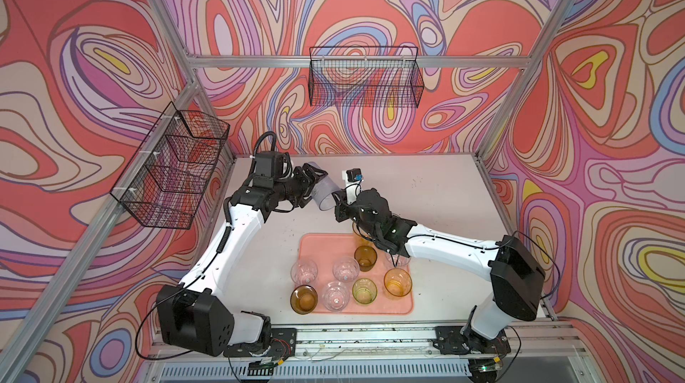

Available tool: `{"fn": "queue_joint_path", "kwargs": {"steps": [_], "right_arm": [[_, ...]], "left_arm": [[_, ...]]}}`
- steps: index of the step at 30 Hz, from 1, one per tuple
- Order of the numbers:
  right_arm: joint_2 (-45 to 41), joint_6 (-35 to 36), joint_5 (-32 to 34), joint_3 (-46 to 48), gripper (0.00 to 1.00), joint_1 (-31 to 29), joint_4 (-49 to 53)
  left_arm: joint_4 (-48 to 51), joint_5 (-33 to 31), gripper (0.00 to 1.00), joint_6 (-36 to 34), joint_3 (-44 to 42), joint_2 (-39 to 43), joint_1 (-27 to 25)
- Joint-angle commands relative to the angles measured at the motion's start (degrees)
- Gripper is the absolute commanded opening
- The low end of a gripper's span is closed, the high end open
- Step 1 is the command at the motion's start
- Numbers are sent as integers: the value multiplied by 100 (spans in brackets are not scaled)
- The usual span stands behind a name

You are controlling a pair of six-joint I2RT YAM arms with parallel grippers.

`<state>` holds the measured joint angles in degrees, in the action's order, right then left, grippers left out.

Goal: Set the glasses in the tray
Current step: 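Close the right gripper around the frosted blue glass body, then open and withdraw the left gripper while the right gripper carries the glass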

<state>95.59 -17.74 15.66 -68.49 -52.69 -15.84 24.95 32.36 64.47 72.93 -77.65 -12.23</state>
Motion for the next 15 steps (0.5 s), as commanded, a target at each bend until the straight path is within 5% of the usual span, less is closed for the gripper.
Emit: {"fn": "queue_joint_path", "kwargs": {"steps": [1, 5, 11, 15], "right_arm": [[50, -139, -161, -316, 0, -22, -300], [-12, -276, -151, -305, 0, -21, -244], [-32, -601, 95, -811, 0, -21, 946], [-56, -875, 63, -975, 0, -17, 1584]], "left_arm": [[-161, 360, 43, -152, -147, 163, -103], [-222, 455, 48, -145, -213, 125, -103], [-53, 280, 99, -559, -130, 195, -6], [87, 300, 100, -734, -58, 197, 232]]}}
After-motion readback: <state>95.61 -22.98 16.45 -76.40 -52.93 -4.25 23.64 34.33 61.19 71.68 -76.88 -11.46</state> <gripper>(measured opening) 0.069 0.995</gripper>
